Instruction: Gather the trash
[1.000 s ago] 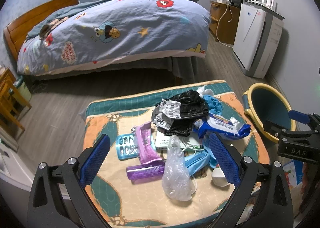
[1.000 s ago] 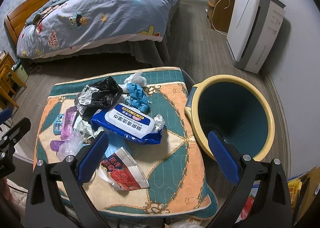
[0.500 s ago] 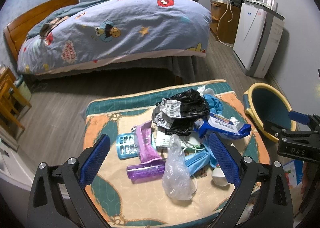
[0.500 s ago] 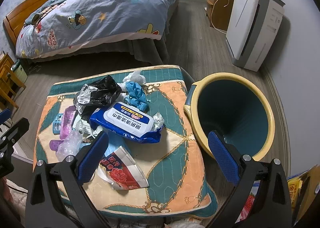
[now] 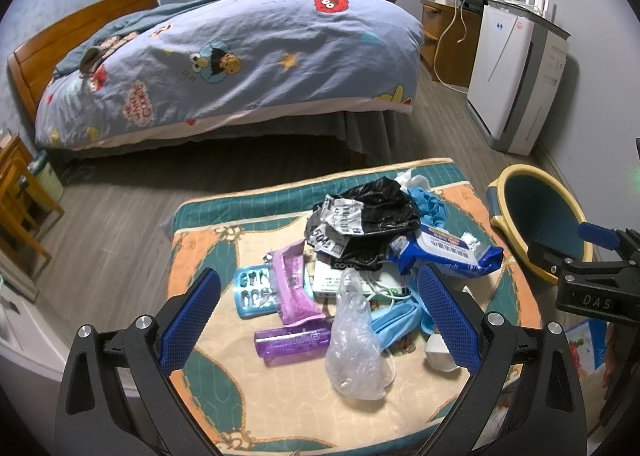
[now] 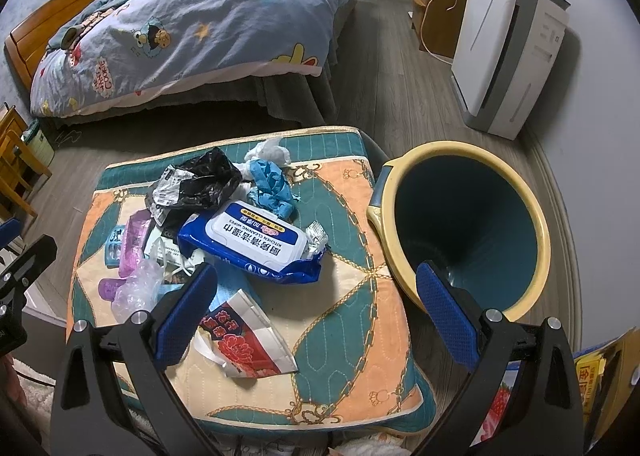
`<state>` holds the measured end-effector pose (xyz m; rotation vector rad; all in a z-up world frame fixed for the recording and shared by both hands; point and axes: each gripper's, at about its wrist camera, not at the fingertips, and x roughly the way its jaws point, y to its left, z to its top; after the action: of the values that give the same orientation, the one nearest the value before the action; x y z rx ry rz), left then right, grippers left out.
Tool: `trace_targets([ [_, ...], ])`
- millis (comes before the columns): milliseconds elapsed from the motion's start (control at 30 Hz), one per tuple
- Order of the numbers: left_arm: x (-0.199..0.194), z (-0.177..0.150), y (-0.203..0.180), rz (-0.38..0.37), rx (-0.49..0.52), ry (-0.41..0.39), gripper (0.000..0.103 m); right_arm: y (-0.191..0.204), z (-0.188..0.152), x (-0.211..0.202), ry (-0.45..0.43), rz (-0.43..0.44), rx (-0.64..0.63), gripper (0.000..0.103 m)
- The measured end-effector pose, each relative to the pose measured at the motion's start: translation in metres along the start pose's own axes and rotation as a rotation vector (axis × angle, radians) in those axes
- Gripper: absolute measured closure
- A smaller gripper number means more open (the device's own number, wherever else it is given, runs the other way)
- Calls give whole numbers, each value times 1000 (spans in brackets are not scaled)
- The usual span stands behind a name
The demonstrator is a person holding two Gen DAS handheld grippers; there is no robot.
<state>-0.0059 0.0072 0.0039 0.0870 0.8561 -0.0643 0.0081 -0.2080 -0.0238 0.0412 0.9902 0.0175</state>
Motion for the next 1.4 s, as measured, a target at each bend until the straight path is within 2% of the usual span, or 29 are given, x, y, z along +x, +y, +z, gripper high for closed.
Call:
trace_targets([
  [367, -1, -4, 8, 10, -7, 8, 5, 10, -1, 6, 36, 11, -37, 6],
  [600, 12, 3, 14, 54, -16, 22, 5, 23, 1, 35, 135, 65, -128, 6],
  [767, 25, 16, 31, 42, -85, 22, 5, 32, 5, 58, 166, 35, -208, 6],
  [867, 32, 23, 35, 29, -113, 28, 5, 40, 7, 68, 172, 98, -239, 6],
  [967, 40, 34, 38, 43, -95, 21, 5, 53, 6, 74, 176, 127, -302, 17],
  [1100, 60, 45, 37, 47, -46, 41, 5, 66, 5, 87, 194, 164, -343, 41],
  [1200, 81, 47, 36, 10, -34, 89, 5, 71, 5, 92, 200, 179, -366, 49],
  [1233, 87, 47, 35, 3, -33, 106, 5, 73, 4, 94, 206, 179, -376, 61],
  [1267, 91, 46, 35, 5, -33, 114, 5, 75, 4, 96, 214, 178, -386, 67],
  [1300, 94, 46, 35, 6, -35, 117, 5, 76, 3, 97, 220, 170, -401, 81],
  [1400, 97, 49, 35, -34, -59, 118, 5, 74, 5, 89, 218, 202, -404, 90],
])
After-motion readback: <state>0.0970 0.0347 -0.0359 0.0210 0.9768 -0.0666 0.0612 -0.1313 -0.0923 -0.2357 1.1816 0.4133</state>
